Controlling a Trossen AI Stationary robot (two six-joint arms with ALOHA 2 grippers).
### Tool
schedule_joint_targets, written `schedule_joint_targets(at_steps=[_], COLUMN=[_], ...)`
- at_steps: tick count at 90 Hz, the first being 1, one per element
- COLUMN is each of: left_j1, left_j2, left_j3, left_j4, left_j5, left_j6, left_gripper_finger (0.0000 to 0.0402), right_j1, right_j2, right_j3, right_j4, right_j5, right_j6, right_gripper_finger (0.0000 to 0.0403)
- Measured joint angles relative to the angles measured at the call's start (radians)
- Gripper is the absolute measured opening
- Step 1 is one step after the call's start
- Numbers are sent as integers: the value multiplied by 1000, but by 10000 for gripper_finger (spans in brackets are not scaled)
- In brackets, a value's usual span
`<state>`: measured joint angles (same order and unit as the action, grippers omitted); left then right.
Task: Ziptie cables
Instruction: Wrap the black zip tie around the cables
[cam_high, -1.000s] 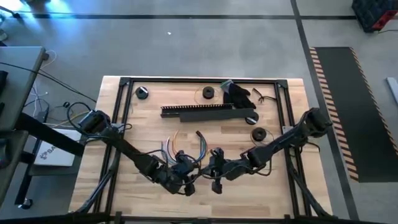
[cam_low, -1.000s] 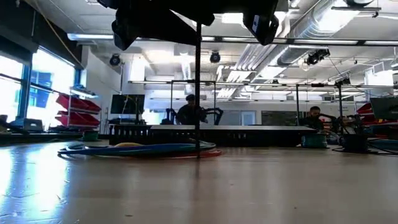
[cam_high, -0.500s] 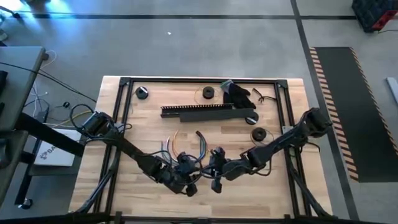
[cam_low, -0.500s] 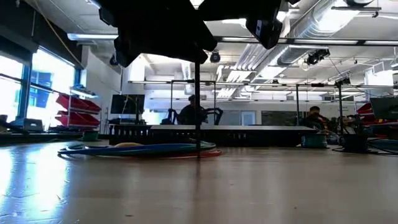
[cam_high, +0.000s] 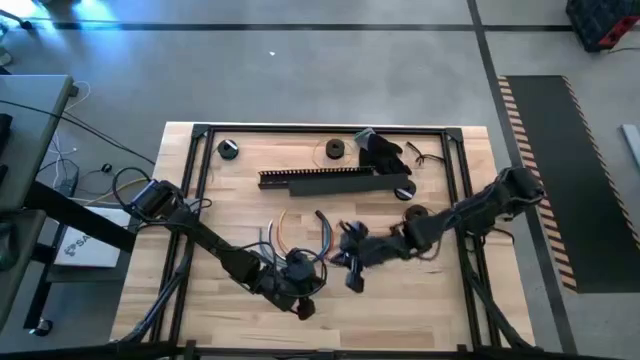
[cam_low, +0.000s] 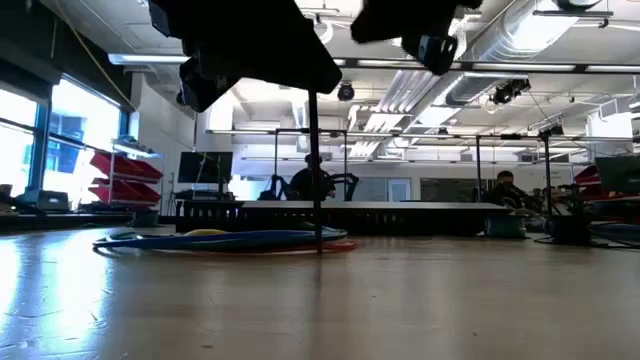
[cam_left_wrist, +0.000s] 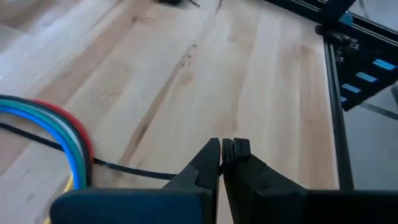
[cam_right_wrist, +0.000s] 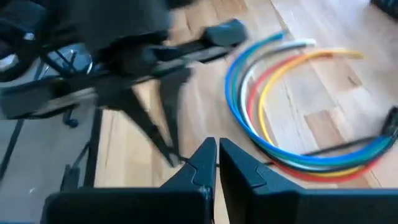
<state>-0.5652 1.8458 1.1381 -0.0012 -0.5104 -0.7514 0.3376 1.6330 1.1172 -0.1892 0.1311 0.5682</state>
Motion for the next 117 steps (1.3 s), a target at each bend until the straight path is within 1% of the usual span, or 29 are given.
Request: schedule_joint_targets(at_steps=[13,21,25,37,44,54,73,82,88,98,117], left_j1=[27,45,56,90,98,104,105,105,105,105,104], left_j2=[16,16,16,16,16,16,16,16,16,16,16], left_j3=[0,0,0,0,0,0,0,0,0,0,0], left_j4=[-1,1,3,0,1,3,0,0,-1,-1,-29], left_j5=[85,92,93,117,106,92,83,82,82,83,87], left_j6=[-33,-49,-57,-99,-127,-162,-165,-198,-206,-207,-222], left_gripper_finger=[0,0,0,0,0,0,0,0,0,0,0], right_j1=[-116,-175,-197,-261,-289,-324,-358,-360,-360,-349,-256], right_j2=[73,147,183,249,263,280,315,317,317,301,246], right_j3=[0,0,0,-1,-1,-1,0,0,1,6,0], right_j4=[9,53,67,45,53,47,57,30,-15,-140,-300], right_j5=[-138,-233,-262,-259,-249,-254,-279,-281,-281,-296,-298], right_j6=[-38,-106,-153,-221,-283,-326,-372,-412,-406,-327,-246], right_gripper_finger=[1,1,1,0,0,0,0,0,0,0,0])
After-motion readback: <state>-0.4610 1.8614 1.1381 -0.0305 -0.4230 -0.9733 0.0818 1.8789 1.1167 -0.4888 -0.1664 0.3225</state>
